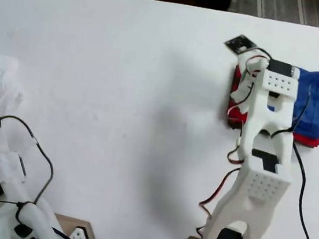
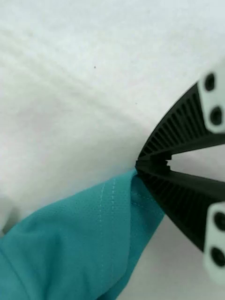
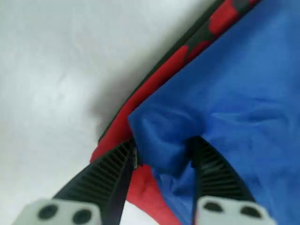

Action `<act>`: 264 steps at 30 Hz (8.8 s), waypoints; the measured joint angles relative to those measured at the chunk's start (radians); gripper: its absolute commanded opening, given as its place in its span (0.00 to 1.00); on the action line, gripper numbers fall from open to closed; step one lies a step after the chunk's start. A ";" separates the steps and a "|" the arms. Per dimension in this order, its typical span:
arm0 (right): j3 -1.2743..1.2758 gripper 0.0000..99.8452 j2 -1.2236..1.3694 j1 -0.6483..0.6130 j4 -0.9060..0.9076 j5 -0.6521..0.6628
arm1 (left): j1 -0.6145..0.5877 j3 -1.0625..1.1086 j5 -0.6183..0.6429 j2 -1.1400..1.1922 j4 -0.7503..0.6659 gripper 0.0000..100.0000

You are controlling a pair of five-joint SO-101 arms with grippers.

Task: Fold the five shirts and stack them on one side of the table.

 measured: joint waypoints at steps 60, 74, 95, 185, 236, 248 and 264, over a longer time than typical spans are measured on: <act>-0.361 0.11 -0.199 0.005 0.364 -0.021 | 0.000 0.000 0.000 0.000 -0.012 0.03; -0.120 0.02 0.044 0.112 0.020 -0.318 | 0.000 0.000 0.000 0.000 -0.012 0.03; -0.379 0.07 -0.267 0.054 0.333 -0.448 | 0.000 0.000 0.000 0.000 -0.012 0.03; 1.854 0.15 -1.375 -0.218 -0.733 -0.321 | 0.672 -1.946 -0.034 1.033 0.928 0.03; 1.867 0.15 -1.375 -0.218 -0.741 -0.347 | 0.399 -1.326 -0.121 0.902 0.540 0.28; 1.867 0.15 -1.375 -0.218 -0.741 -0.347 | 0.400 -1.959 0.092 1.527 0.784 0.25; 1.867 0.15 -1.375 -0.218 -0.741 -0.347 | 0.160 -1.844 -0.290 1.475 0.928 0.03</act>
